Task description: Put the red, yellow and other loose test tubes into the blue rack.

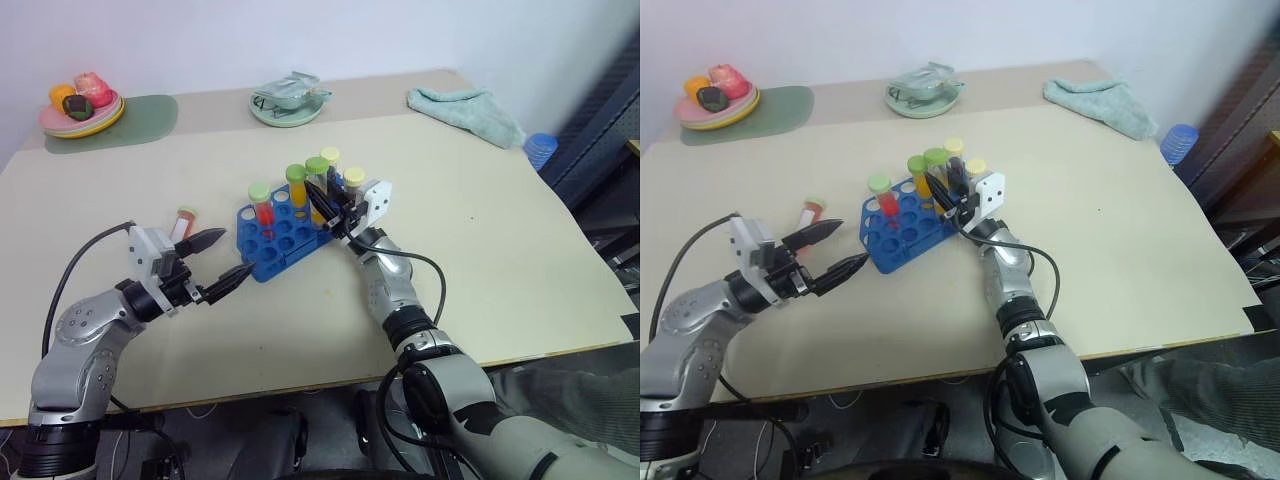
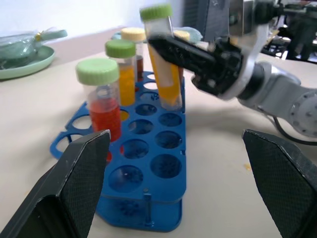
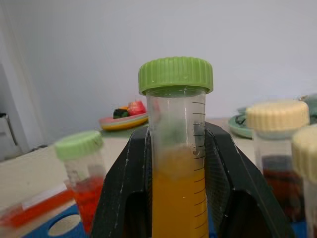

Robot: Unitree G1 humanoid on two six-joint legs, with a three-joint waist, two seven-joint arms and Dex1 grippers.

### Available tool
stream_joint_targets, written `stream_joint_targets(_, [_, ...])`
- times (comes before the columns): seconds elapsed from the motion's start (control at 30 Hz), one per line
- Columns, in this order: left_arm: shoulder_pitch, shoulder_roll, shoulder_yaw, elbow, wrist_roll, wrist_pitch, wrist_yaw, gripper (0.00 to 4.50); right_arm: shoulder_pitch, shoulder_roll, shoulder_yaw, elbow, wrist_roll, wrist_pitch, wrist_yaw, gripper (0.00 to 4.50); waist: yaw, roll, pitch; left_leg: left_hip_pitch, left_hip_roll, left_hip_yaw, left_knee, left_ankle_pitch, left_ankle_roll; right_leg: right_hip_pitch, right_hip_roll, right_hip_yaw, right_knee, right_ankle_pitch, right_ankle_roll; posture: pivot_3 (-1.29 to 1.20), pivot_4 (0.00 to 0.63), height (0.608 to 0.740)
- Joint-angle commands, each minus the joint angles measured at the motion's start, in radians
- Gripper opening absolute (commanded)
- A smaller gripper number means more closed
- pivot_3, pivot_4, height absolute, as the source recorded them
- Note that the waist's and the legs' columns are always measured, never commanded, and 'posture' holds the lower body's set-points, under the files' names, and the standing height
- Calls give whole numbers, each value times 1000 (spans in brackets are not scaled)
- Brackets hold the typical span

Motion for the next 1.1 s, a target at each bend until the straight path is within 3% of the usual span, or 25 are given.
stream_joint_targets(0.03, [5, 9, 31, -37, -17, -6, 5, 4389, -8, -3, -16, 45, -8, -26, 2, 771, -3, 0, 0, 0, 0, 0, 0, 0, 0, 0, 0, 0, 0, 0, 0, 0, 150, 740])
stream_joint_targets(0.2, [9, 11, 40, -38, -21, -6, 13, 4389, 3, 6, -24, 67, -2, -57, 20, 771, -6, 0, 0, 1, 0, 0, 0, 0, 0, 1, 0, 0, 0, 0, 0, 0, 150, 740])
stream_joint_targets(0.37, [-4, -2, 56, -40, -48, 23, 56, 4389, 23, 2, -3, 41, -56, -129, -25, 3116, -8, 0, 0, 0, 0, 0, 0, 0, 0, 0, 0, 0, 0, 0, 0, 0, 150, 740])
stream_joint_targets(0.57, [-49, -46, 93, -49, -52, 92, 238, 4389, 78, -74, 44, -157, -113, -87, -37, 3116, -8, 0, 0, 0, 0, 0, 0, 0, -1, 0, 0, 0, 0, 0, 0, 0, 150, 740])
stream_joint_targets(0.77, [-102, -54, 111, -85, -9, 233, 479, 4389, 220, -244, 108, -646, -55, 311, 26, 3116, 2, 0, 0, -1, 0, -1, 0, 0, -1, -1, 0, 0, 0, 0, 0, 0, 150, 740])
stream_joint_targets(0.93, [-243, -22, 106, -54, -22, 516, 669, 4389, 341, -442, 124, -964, 8, 601, 115, 3116, 22, -1, 0, -1, 0, 0, 0, 0, -1, -1, 0, 0, 0, 0, 0, 0, 150, 740])
stream_joint_targets(1.1, [-473, 64, 61, 95, -28, 823, 705, 4389, 399, -667, 76, -1188, 86, 865, 185, 3116, 27, -2, 0, -2, 0, -1, 1, 0, 0, 0, 0, 0, -1, 0, 0, 0, 150, 740])
